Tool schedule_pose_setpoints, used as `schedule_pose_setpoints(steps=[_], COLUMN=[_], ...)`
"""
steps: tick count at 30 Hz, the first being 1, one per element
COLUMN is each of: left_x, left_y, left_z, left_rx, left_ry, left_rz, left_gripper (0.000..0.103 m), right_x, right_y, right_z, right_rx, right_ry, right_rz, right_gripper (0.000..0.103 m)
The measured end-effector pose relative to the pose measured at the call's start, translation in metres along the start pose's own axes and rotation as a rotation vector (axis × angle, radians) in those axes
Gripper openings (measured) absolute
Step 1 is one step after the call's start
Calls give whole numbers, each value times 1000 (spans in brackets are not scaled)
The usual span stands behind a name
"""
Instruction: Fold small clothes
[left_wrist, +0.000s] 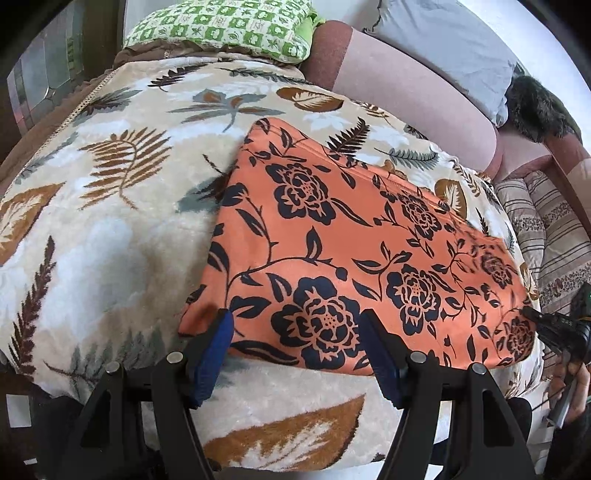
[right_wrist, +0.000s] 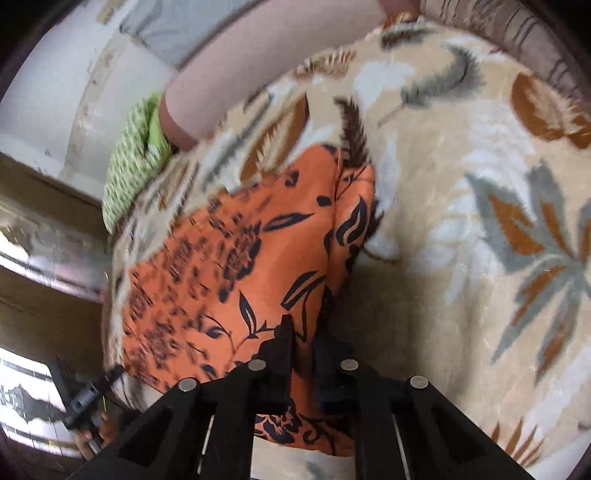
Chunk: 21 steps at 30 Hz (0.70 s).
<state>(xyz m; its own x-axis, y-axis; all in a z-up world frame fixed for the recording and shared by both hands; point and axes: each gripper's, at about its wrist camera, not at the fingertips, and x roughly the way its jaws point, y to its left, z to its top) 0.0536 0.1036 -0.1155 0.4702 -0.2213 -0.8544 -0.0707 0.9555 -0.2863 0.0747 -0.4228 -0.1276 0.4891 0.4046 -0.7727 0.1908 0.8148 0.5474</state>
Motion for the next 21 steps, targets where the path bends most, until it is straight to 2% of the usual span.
schedule_pose_setpoints(steps=[3, 5, 6, 7, 12, 14, 16, 18, 21], left_x=[-3, -2, 0, 3, 5, 6, 7, 6, 8], left_y=[5, 6, 6, 6, 1, 0, -1, 0, 2], left_z=[-1, -2, -1, -1, -2, -3, -5, -5, -6], left_rx=[-10, -6, -3, 0, 9, 13, 17, 19, 14], left_ry=[-4, -2, 6, 15, 16, 19, 23, 20, 25], left_rz=[0, 3, 8, 10, 1, 0, -1, 2, 0], left_gripper=[71, 71, 71, 71, 71, 71, 71, 71, 71], right_x=[13, 19, 17, 13, 3, 3, 3, 4, 4], right_y=[-20, -39, -44, -45, -19, -16, -20, -32, -37], right_z=[-19, -29, -31, -31, -29, -32, -39, -44, -49], right_rx=[69, 137, 163, 165, 38, 8, -15, 32, 44], right_ry=[40, 32, 13, -3, 23, 21, 24, 35, 44], right_rz=[-77, -7, 13, 19, 69, 28, -49, -90, -78], right_gripper=[8, 9, 17, 22, 22, 22, 6, 6, 9])
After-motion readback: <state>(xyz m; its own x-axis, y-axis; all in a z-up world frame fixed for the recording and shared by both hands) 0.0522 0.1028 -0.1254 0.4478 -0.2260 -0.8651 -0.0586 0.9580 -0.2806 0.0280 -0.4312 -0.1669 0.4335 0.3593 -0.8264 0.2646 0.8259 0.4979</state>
